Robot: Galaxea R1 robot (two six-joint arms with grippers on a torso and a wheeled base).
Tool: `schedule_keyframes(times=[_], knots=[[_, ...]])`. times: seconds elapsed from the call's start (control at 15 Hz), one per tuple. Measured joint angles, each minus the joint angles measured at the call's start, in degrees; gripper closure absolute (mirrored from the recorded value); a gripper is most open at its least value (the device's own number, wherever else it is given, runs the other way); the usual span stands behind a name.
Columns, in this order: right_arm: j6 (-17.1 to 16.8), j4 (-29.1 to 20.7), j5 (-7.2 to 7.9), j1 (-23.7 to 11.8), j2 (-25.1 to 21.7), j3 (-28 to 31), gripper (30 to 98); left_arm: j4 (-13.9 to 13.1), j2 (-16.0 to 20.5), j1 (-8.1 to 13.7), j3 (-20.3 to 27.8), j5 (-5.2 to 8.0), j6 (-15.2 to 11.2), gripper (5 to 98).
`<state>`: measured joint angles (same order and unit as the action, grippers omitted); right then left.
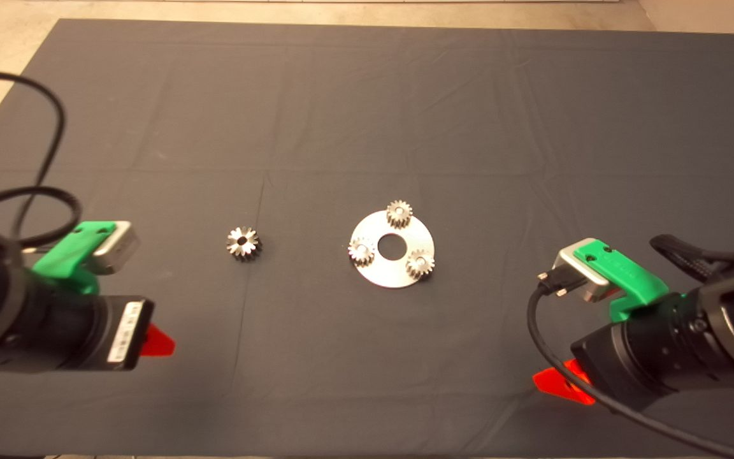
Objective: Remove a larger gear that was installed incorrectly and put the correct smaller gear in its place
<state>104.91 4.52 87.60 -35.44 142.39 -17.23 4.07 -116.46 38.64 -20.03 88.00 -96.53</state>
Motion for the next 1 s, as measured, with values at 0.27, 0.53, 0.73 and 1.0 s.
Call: schedule_keyframes(times=[0.27,0.53,0.73,1.0], knots=[[1.3,-0.95,0.3,0.02,0.29,0.2,40.8,-0.41,-4.61,0.0,0.2,-0.61,0.85,44.4],[1.52,-1.25,0.25,0.07,0.65,0.23,40.8,-1.27,-10.2,0.0,0.22,-0.85,0.05,44.4],[1.59,-1.48,0.25,0.2,0.78,0.41,40.8,-1.67,-9.56,0.0,0.24,-0.66,-0.59,44.4],[1.65,-2.2,0.27,0.2,0.78,0.56,40.8,-1.9,-8.44,0.0,0.3,-0.61,-0.79,44.4]])
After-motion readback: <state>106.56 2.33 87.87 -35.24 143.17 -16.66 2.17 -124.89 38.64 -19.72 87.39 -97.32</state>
